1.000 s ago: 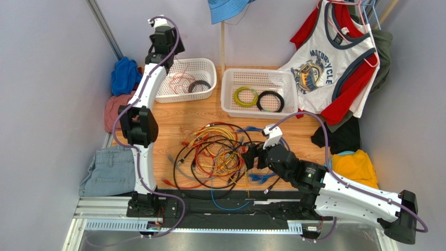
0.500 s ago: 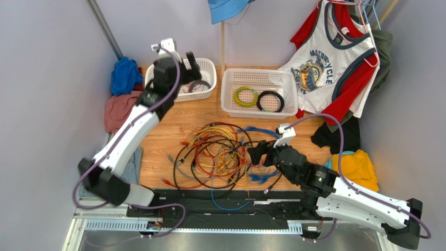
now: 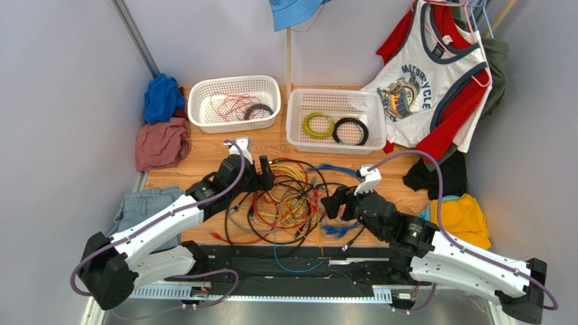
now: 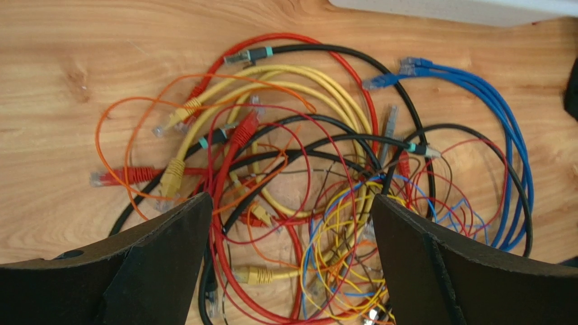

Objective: Untangle the cables

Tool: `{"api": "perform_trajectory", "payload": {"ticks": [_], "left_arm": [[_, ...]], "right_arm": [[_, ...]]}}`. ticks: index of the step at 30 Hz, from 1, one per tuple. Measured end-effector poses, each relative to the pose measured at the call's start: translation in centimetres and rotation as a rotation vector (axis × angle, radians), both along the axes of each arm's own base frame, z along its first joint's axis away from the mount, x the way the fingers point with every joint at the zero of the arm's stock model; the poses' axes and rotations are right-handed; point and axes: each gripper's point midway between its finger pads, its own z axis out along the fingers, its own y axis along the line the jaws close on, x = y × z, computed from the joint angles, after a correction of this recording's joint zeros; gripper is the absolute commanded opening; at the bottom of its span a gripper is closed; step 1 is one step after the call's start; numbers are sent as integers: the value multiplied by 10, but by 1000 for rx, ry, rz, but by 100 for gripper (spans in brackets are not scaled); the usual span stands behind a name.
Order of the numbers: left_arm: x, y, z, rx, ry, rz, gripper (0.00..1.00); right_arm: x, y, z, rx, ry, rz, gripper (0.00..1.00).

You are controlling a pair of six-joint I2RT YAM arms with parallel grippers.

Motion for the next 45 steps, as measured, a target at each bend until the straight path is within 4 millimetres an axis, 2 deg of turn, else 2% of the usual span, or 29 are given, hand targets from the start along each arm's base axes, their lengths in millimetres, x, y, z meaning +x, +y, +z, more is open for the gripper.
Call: {"api": "perform_trajectory", "payload": {"ticks": [4, 7, 12, 17, 25, 31, 35, 37, 38, 40, 41, 43, 45], "left_arm": [[-13, -5, -11, -25, 37, -11, 88], [-27, -5, -32, -23, 92, -16, 82], [-67, -12, -71, -10, 190, -70, 81], [-93, -25, -79, -18, 226, -114, 81], [-102, -13, -111, 26, 297, -38, 82], [-102, -6, -103, -25, 277, 8, 82], [-100, -2, -104, -35, 262, 31, 77], [-99, -2, -110, -19, 269, 37, 67], [-98, -3, -116, -6, 275, 41, 55], [-93, -6, -122, 6, 274, 52, 41], [-91, -9, -123, 2, 269, 50, 22], [-88, -11, -126, -3, 267, 61, 3], [-86, -13, -125, -9, 257, 58, 0]], "right_arm": [[-4, -2, -12, -18, 32, 7, 73], [-7, -3, -16, -27, 50, 9, 73], [-8, -5, -19, -25, 61, 5, 73], [-10, -7, -26, -27, 77, 2, 73], [-12, -6, -35, -44, 98, 7, 73], [-13, -8, -37, -30, 99, 4, 73], [-15, -10, -45, -41, 109, 1, 73], [-15, -11, -48, -45, 113, 0, 73], [-15, -11, -48, -45, 114, 0, 73], [-15, -11, -48, -45, 114, 0, 73], [-15, -11, -48, -46, 115, 0, 73], [-16, -13, -49, -51, 117, -2, 73], [-17, -15, -48, -49, 115, -4, 73]]}}
